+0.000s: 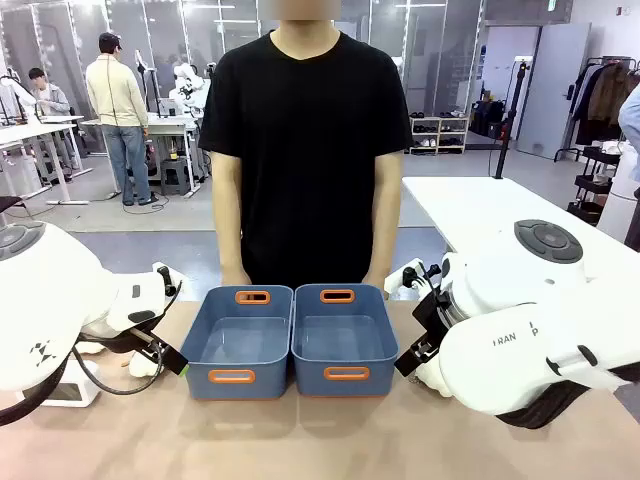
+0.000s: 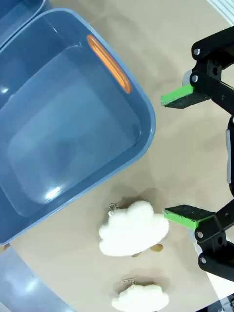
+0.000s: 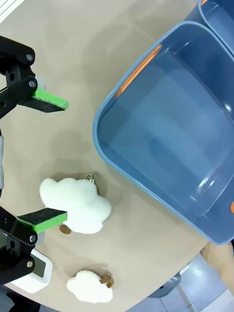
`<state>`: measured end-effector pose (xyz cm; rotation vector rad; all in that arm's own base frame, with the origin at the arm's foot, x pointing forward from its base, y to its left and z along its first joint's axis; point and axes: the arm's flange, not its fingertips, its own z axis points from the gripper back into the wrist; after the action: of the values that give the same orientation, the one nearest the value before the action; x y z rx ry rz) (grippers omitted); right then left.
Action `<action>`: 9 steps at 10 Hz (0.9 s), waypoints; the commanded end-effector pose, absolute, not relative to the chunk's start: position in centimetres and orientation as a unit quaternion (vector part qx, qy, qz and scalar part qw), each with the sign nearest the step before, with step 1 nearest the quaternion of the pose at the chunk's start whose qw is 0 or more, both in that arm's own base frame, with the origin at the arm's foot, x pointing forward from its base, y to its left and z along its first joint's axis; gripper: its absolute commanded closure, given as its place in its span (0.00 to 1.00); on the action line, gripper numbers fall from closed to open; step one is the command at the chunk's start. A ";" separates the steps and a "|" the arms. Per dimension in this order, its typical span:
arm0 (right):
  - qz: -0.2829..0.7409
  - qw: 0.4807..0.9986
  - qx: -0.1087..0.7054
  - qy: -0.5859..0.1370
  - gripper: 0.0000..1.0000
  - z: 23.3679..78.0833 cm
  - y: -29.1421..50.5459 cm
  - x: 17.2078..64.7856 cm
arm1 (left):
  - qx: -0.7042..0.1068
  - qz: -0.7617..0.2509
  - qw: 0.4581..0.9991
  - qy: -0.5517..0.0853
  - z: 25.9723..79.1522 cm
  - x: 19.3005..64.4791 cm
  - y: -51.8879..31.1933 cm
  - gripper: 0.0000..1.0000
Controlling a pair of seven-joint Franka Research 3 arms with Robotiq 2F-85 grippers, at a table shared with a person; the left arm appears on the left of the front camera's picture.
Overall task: Sort the digital clocks into the basket.
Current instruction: Pick up the Digital clock from the table and place it into the empty Plastic storage basket.
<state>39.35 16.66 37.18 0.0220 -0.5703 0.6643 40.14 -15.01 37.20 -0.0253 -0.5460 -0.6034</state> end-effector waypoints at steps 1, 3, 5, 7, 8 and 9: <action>0.322 0.906 0.011 -0.276 0.00 37.2 16.7 39.3 | -0.012 -0.294 0.918 -0.266 37.2 40.1 -15.0 0.00; 0.322 0.906 0.011 -0.276 0.00 37.2 16.7 39.3 | -0.012 -0.294 0.918 -0.266 37.2 40.1 -15.0 0.00; 0.322 0.906 0.011 -0.276 0.00 37.2 16.7 39.3 | -0.012 -0.294 0.918 -0.266 37.2 40.1 -15.0 0.00; 0.322 0.906 0.011 -0.276 0.00 37.2 16.7 39.3 | -0.012 -0.294 0.918 -0.266 37.2 40.1 -15.0 0.00; 0.322 0.906 0.011 -0.276 0.00 37.2 16.7 39.3 | -0.012 -0.294 0.918 -0.266 37.2 40.1 -15.0 0.00; 0.322 0.906 0.011 -0.276 0.00 37.2 16.7 39.3 | -0.012 -0.294 0.918 -0.266 37.2 40.1 -15.0 0.00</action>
<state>39.35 16.67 37.18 0.0209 -0.5704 0.6661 40.13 -15.05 37.20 -0.0252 -0.5460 -0.6043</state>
